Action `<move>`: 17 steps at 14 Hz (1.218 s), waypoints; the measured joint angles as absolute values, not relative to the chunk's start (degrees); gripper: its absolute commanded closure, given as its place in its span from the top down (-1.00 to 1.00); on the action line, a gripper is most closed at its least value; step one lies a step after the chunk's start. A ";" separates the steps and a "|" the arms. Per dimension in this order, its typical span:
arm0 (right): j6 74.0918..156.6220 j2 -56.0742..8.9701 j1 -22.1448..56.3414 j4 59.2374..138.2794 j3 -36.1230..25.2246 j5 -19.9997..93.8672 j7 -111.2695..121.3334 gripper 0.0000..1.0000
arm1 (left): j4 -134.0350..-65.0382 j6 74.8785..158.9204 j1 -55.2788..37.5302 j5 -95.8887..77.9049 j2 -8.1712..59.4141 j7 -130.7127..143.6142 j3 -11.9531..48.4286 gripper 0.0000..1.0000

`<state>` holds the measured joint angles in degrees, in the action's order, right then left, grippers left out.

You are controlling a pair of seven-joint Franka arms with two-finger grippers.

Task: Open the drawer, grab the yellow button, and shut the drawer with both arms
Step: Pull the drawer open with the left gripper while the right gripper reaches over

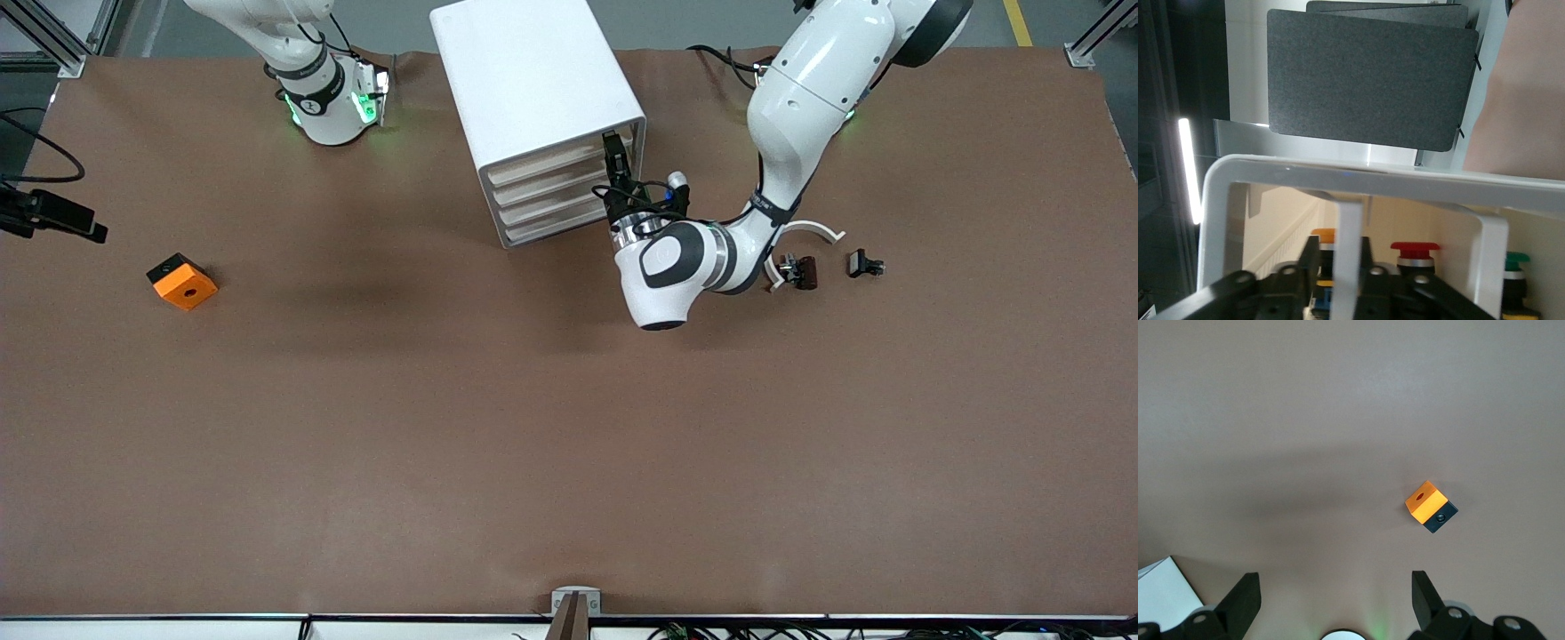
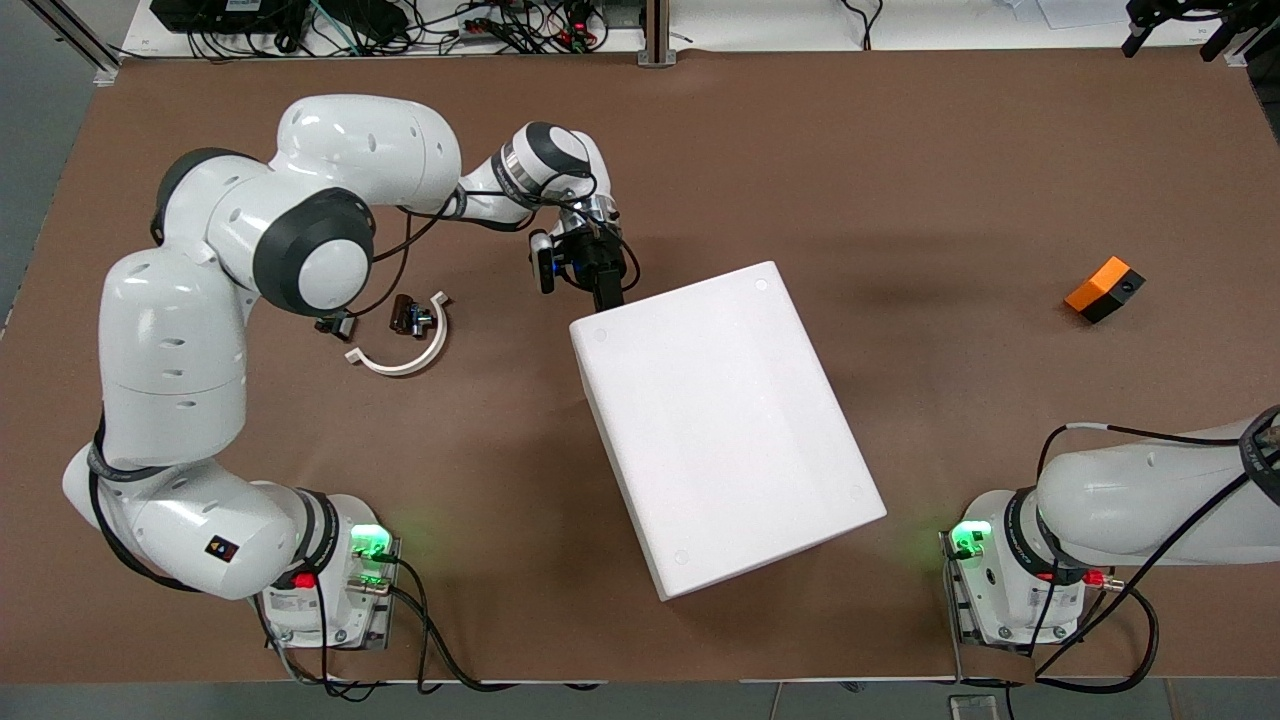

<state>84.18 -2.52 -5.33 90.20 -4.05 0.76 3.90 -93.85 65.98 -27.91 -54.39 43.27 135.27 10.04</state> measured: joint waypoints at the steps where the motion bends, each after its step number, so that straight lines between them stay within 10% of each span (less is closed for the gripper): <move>1: 84.22 -3.59 -5.36 90.19 -4.08 0.75 3.98 1.00 | -94.12 66.72 -27.93 -54.36 43.30 135.18 10.02 -0.85; 17: 84.42 -7.33 -4.94 89.11 -3.53 0.76 -4.78 1.00 | -90.75 67.05 -23.02 -53.62 43.22 134.54 8.54 -1.00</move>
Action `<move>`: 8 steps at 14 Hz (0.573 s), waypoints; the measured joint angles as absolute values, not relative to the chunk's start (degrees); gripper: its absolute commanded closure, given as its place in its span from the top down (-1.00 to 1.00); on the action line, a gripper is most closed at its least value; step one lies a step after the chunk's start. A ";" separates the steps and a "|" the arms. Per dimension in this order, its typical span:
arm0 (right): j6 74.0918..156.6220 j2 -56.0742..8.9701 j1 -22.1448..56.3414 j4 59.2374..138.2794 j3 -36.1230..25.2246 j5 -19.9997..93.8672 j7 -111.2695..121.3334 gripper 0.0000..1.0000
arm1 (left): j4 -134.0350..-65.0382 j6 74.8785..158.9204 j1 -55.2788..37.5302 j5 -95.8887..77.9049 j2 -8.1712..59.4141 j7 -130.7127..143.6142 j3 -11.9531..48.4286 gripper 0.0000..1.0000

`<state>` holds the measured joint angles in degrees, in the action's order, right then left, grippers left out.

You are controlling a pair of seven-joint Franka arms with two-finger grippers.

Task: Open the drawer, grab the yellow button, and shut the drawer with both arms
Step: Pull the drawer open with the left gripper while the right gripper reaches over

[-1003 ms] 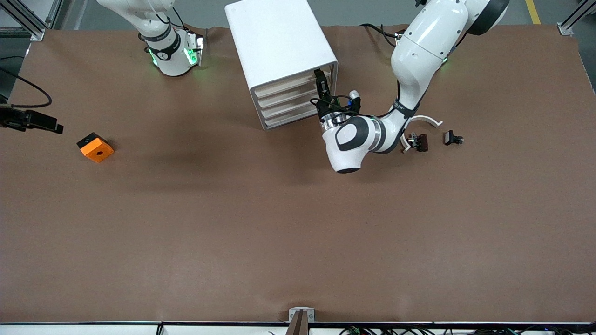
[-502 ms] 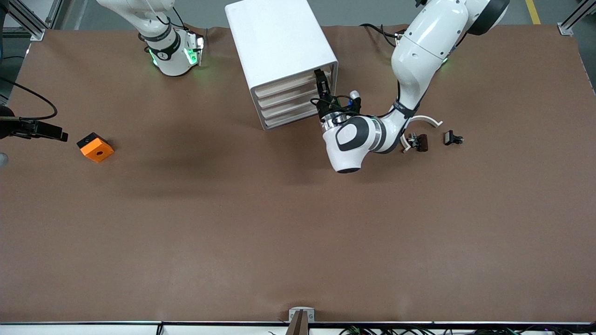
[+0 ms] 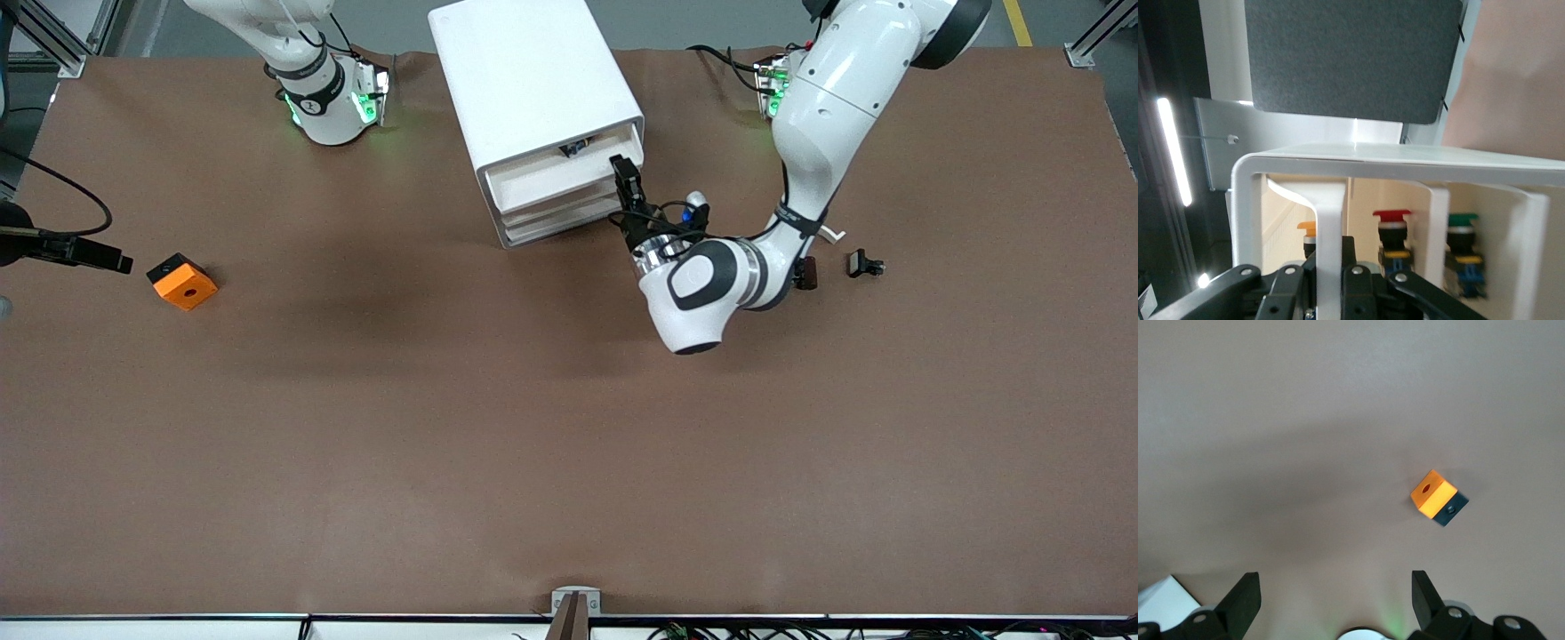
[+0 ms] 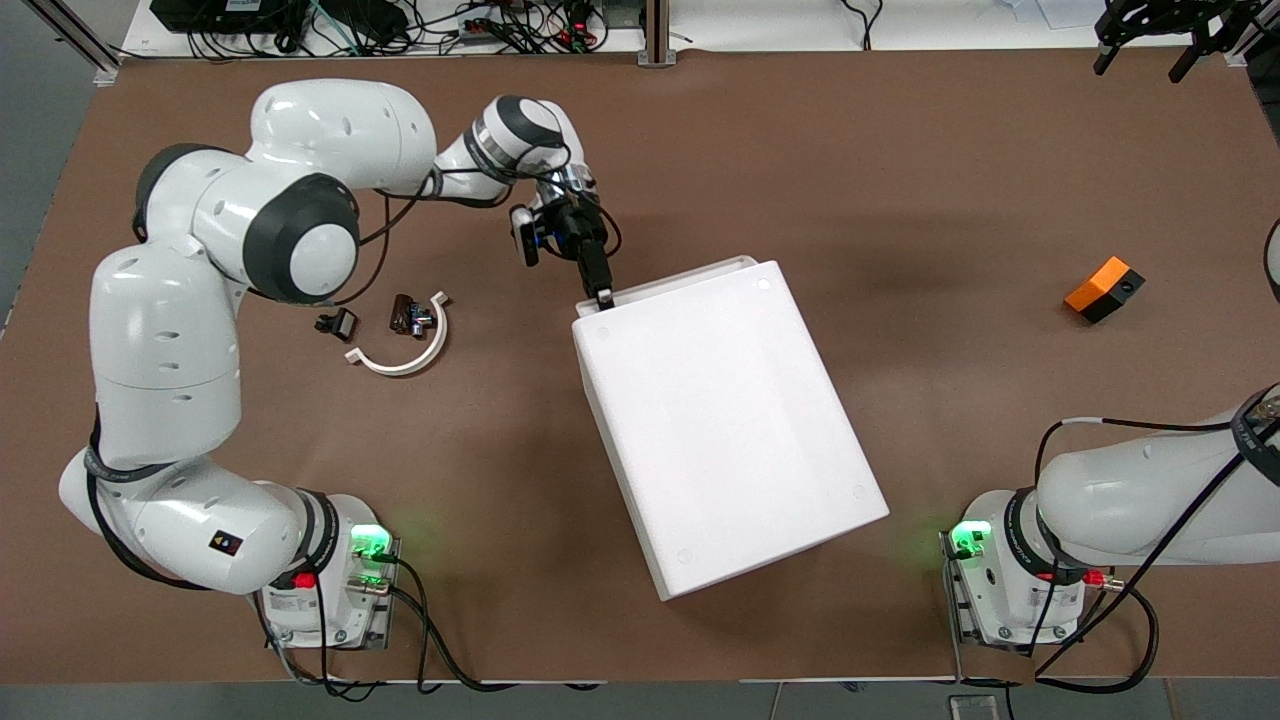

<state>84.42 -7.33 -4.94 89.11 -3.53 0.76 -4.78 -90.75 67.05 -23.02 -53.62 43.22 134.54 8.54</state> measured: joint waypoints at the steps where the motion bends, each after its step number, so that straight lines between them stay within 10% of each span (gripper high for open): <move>1: 84.25 -7.33 -4.39 89.11 -3.31 0.77 -6.84 1.00 | -90.08 67.07 -21.77 -53.48 43.31 134.54 8.46 -1.00; 8: 84.07 -7.33 8.55 89.06 -2.50 2.69 -31.39 1.00 | -87.16 67.64 -16.35 -53.41 43.93 134.54 8.36 -1.00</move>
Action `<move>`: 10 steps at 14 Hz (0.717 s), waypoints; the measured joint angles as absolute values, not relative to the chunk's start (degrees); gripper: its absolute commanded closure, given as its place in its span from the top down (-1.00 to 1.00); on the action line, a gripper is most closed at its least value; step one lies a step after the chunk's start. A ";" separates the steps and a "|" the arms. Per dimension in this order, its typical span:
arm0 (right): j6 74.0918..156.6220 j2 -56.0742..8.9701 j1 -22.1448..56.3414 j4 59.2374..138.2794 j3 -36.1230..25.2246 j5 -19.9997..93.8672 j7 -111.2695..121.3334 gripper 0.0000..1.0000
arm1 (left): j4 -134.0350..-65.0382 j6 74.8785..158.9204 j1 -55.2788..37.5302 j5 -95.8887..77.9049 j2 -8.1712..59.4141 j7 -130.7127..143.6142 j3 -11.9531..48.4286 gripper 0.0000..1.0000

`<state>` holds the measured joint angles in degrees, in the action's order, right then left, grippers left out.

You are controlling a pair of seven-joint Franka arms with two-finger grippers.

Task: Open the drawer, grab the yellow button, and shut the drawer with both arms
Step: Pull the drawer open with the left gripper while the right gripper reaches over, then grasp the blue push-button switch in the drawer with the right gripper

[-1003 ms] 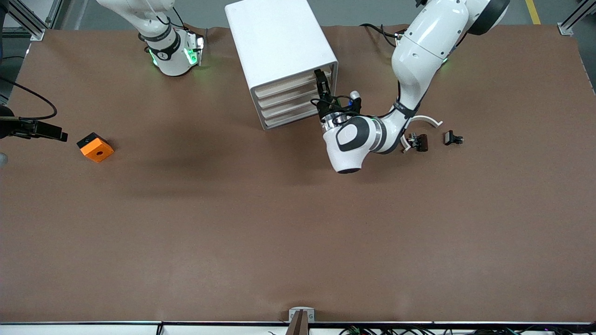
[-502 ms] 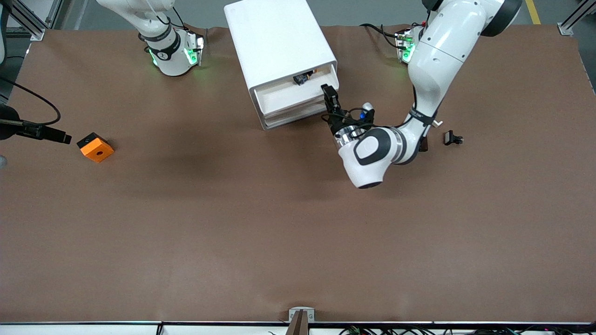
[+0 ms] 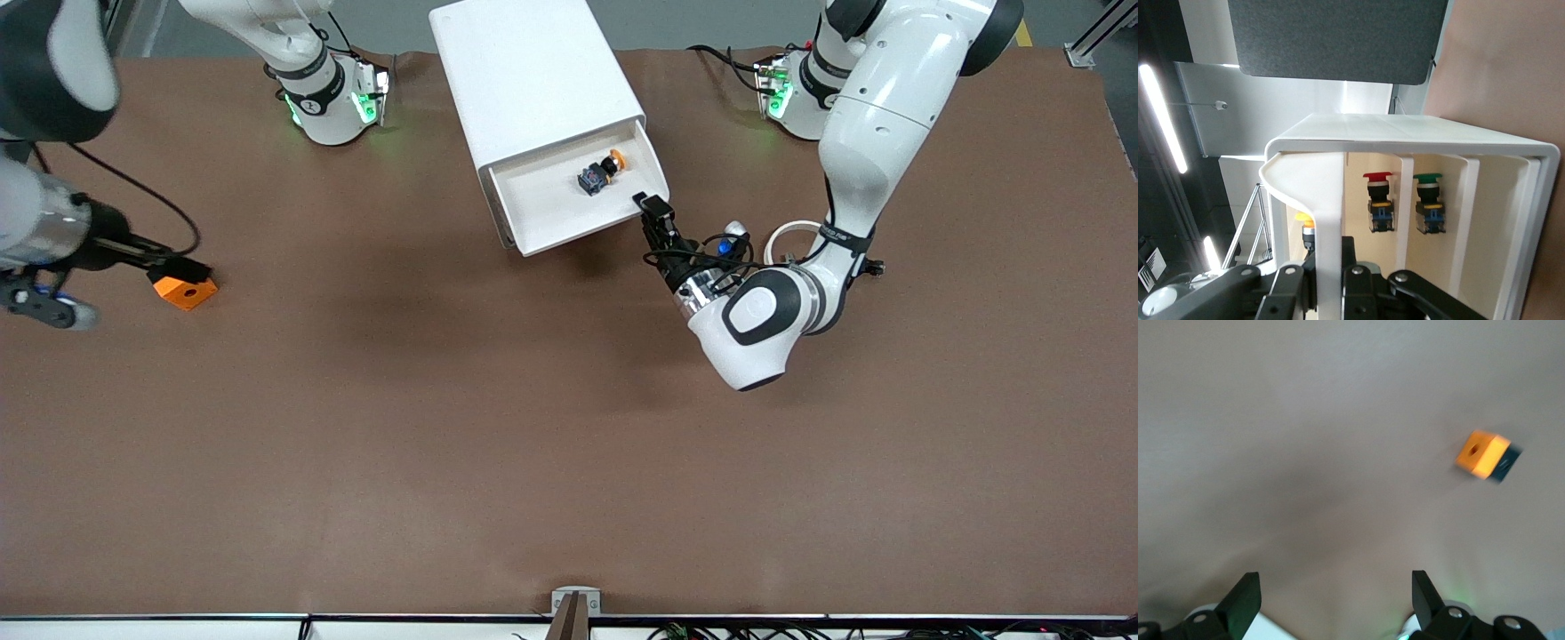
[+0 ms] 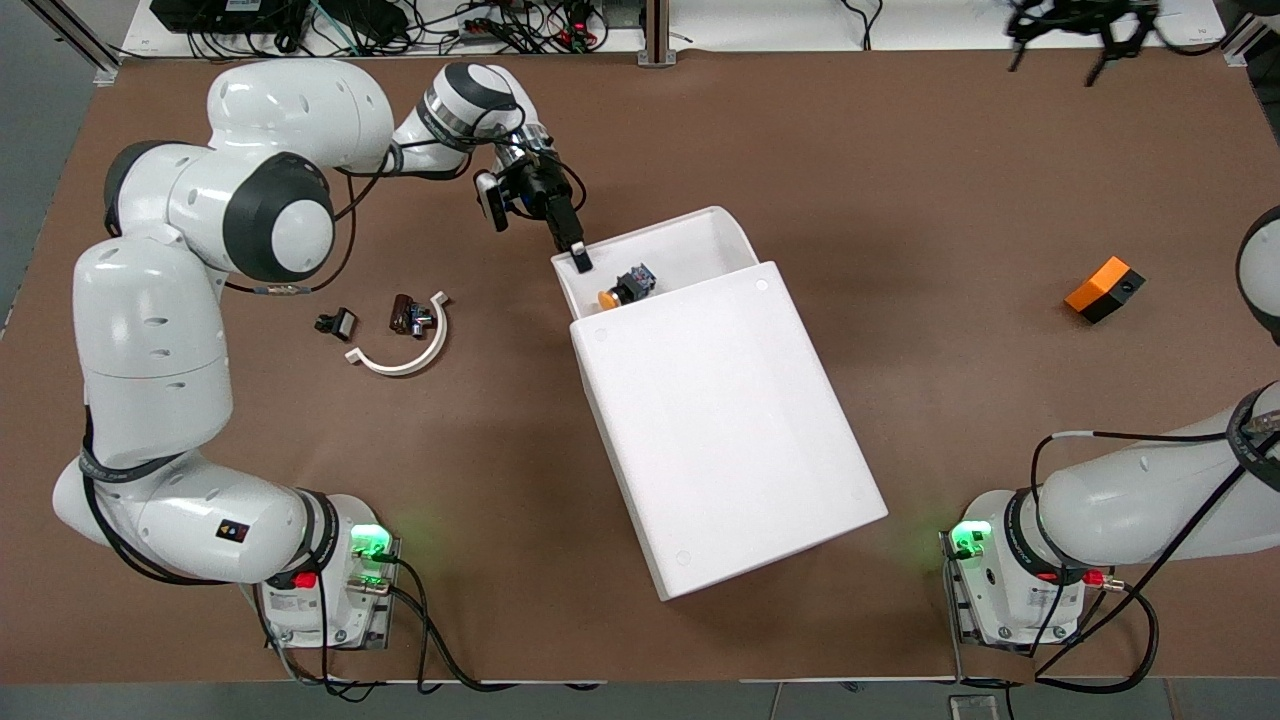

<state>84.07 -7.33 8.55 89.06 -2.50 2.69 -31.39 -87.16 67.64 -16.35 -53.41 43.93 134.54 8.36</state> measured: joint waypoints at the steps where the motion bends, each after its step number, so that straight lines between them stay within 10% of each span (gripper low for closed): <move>1: 84.10 -7.31 11.28 88.91 -2.37 4.14 -36.23 1.00 | -86.73 67.77 -15.93 -53.41 43.95 134.54 8.34 -1.00; 10: 88.57 -6.98 32.76 84.98 -2.02 7.87 -74.88 1.00 | -84.55 67.88 -12.16 -53.47 44.36 134.54 6.93 -0.89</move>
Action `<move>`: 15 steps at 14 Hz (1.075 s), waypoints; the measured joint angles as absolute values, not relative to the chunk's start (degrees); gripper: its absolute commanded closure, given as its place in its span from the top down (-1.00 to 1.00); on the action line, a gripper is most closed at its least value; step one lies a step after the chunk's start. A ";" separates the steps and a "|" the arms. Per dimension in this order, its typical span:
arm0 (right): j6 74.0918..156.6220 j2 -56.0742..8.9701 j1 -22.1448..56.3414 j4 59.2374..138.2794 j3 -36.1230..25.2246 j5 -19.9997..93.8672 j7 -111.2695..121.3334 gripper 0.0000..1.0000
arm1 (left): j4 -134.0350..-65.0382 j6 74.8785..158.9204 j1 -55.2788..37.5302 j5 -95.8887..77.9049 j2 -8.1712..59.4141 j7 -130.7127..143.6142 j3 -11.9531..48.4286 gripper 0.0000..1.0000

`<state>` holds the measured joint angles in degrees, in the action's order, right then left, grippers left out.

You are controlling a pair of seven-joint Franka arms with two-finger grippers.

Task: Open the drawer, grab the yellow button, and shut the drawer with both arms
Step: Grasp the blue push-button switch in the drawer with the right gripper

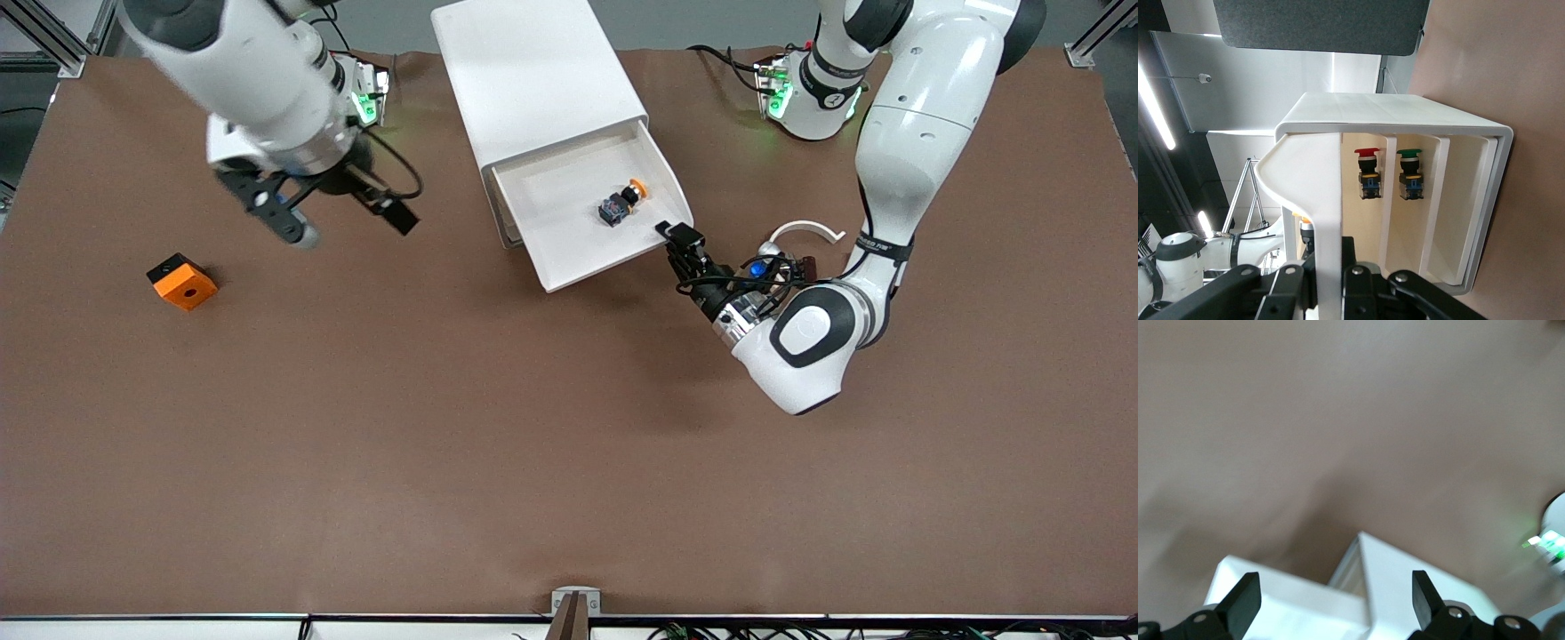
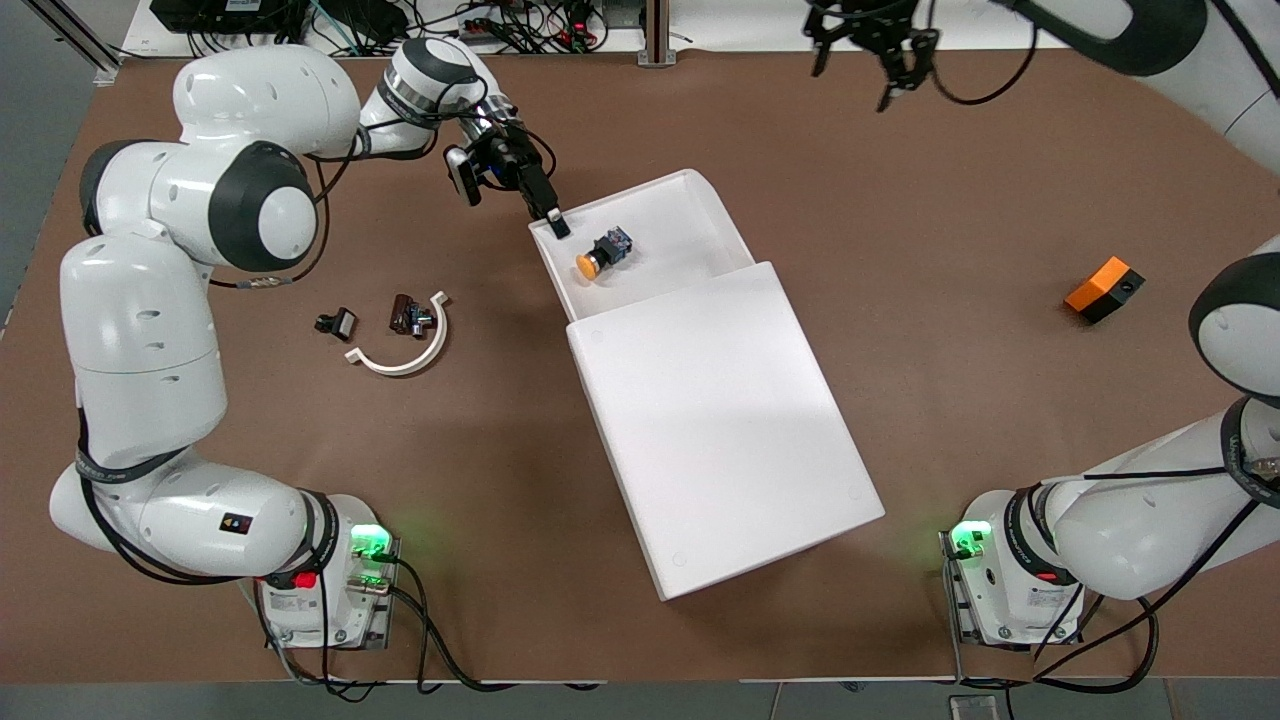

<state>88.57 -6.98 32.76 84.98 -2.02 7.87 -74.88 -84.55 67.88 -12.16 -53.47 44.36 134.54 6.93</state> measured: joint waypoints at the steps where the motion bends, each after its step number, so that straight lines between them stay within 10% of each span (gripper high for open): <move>1: 90.18 -6.99 34.53 84.98 -2.03 8.83 -78.39 1.00 | -84.47 67.82 -12.08 -53.52 44.56 134.54 6.93 -0.87; 2: 91.61 -7.03 36.31 85.02 -2.07 9.31 -81.45 1.00 | -84.36 67.70 -12.00 -53.59 44.80 134.54 6.93 -0.80; 6: 96.89 -8.49 46.15 85.72 -2.08 9.49 -92.61 1.00 | -83.35 68.16 -11.08 -54.19 45.44 134.66 6.57 0.97; 15: 107.44 -20.38 57.71 85.96 -2.79 4.10 -103.57 1.00 | -79.91 68.91 -9.46 -51.09 45.35 127.59 5.87 1.00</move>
